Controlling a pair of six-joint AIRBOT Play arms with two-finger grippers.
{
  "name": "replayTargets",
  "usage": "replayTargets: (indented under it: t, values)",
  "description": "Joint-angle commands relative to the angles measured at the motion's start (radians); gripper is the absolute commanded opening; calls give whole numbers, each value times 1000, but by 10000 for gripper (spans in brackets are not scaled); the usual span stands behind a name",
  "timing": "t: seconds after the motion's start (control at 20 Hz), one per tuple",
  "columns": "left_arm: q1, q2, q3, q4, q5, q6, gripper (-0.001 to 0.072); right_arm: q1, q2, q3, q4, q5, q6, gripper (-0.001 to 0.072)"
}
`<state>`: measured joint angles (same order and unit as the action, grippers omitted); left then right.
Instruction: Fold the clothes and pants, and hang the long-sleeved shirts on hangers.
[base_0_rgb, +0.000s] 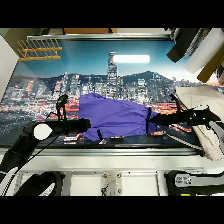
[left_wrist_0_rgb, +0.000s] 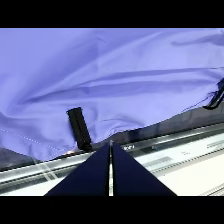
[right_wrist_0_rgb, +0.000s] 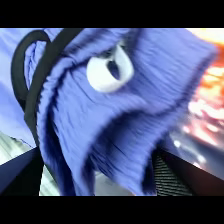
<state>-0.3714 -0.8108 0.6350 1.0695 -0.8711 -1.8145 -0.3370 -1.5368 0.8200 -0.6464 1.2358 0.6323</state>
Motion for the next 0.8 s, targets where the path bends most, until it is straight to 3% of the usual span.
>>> replayTargets:
  t: [0.0,0.2,0.25,0.35,0.6,0.75]
  values:
    - [-1,-1,1,0,0,-1,8,60,-27,0,47,-9,-4,720]
    - [-1,-1,1,0,-1,-1,7,119,-36,0,103,-34,-4,708]
    - [-1,-1,1,0,-1,-1,7,131,-36,0,113,-35,-5,641]
    - [-1,-1,1,1,-1,0,7,146,-37,0,113,-35,-9,23]
    - [-1,-1,1,1,-1,0,7,140,13,16,103,-28,4,15]
    - [-1,-1,1,1,-1,0,7,108,99,104,69,-28,112,14]
